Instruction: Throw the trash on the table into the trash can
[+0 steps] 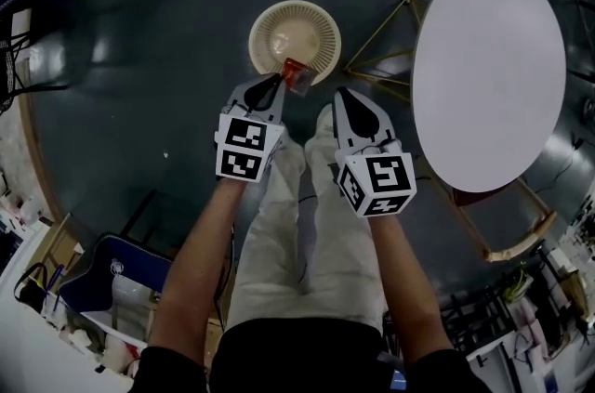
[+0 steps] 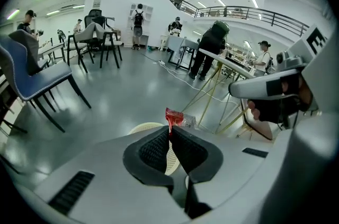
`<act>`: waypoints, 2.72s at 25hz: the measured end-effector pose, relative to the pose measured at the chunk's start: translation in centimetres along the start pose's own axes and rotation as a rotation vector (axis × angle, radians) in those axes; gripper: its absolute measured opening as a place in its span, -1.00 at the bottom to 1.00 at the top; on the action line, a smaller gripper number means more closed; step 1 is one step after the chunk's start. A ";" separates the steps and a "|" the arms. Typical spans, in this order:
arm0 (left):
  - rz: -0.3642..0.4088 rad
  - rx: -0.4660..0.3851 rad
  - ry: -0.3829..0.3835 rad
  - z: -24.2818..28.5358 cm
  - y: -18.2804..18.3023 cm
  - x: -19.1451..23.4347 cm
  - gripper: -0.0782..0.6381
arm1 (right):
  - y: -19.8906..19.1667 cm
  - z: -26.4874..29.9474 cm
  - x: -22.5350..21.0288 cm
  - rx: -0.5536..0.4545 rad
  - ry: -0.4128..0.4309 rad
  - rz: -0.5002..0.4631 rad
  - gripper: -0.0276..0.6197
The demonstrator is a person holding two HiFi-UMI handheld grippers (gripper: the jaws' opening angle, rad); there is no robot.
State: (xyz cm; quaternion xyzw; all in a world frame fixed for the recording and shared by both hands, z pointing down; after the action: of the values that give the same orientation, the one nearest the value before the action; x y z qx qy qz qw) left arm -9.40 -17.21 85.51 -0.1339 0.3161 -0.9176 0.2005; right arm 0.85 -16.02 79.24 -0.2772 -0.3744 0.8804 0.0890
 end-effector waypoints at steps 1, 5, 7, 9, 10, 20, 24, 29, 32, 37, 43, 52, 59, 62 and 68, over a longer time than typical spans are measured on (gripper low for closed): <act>0.012 0.006 0.011 0.7 -0.4 0.2 -0.70 | -0.2 0.3 -0.3 0.003 0.003 -0.002 -0.86; 0.046 0.017 0.049 2.4 -1.3 1.2 -0.70 | -0.3 1.3 -0.3 0.019 0.023 -0.029 -0.86; 0.054 0.025 0.056 3.2 -1.9 1.6 -0.70 | -0.6 1.7 -0.3 0.023 0.027 -0.032 -0.86; 0.056 0.024 0.065 4.2 -2.4 2.1 -0.70 | -1.1 2.4 -0.5 0.027 0.027 -0.025 -0.86; 0.054 0.017 0.075 4.8 -2.5 2.5 -0.70 | -1.3 2.7 -0.6 0.028 0.027 -0.020 -0.86; -0.024 0.004 0.104 8.0 -3.4 3.8 -0.56 | -3.4 3.2 -1.7 0.073 0.038 -0.024 -0.86; -0.043 -0.017 0.122 8.0 -3.6 4.6 -0.38 | -3.5 3.5 -1.7 0.075 0.036 -0.017 -0.86; -0.050 -0.034 0.117 7.8 -3.4 4.6 -0.38 | -3.4 3.7 -1.6 0.077 0.044 -0.022 -0.86; -0.050 -0.033 0.116 7.9 -3.3 4.5 -0.38 | -3.4 3.7 -1.5 0.076 0.046 -0.024 -0.86; -0.057 -0.027 0.094 7.7 -3.3 4.1 -0.45 | -3.4 3.7 -1.4 0.080 0.050 -0.032 -0.86; -0.050 -0.034 0.070 5.6 -2.8 3.5 -0.58 | -2.1 2.7 -0.5 0.073 0.054 -0.044 -0.86; -0.038 -0.035 0.041 1.9 -1.1 2.9 -0.72 | 1.1 1.3 1.8 0.044 0.064 -0.074 -0.86; -0.031 -0.031 0.016 -1.4 0.4 1.8 -0.74 | 3.9 -1.2 3.8 0.023 0.061 -0.082 -0.86; -0.042 -0.044 0.016 -3.5 2.3 1.3 -0.74 | 5.9 -2.5 4.8 0.012 0.060 -0.103 -0.86; -0.040 -0.141 0.016 -8.3 8.4 1.0 -0.74 | 11.1 -4.3 7.0 -0.034 0.066 -0.142 -0.86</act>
State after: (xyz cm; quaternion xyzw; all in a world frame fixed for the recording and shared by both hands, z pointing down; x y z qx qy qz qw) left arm -11.03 -19.33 73.92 -0.1466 0.3790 -0.8978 0.1696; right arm -2.04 -18.67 66.03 -0.2804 -0.4049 0.8557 0.1590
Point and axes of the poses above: the fingertips, and each gripper's own axes: z forward along the fingers, x to its left, y out of its top, the point moved 1 cm from there along -z, backward along the fingers, and after that the axes turned 8 degrees about y, right-handed, at the moved point
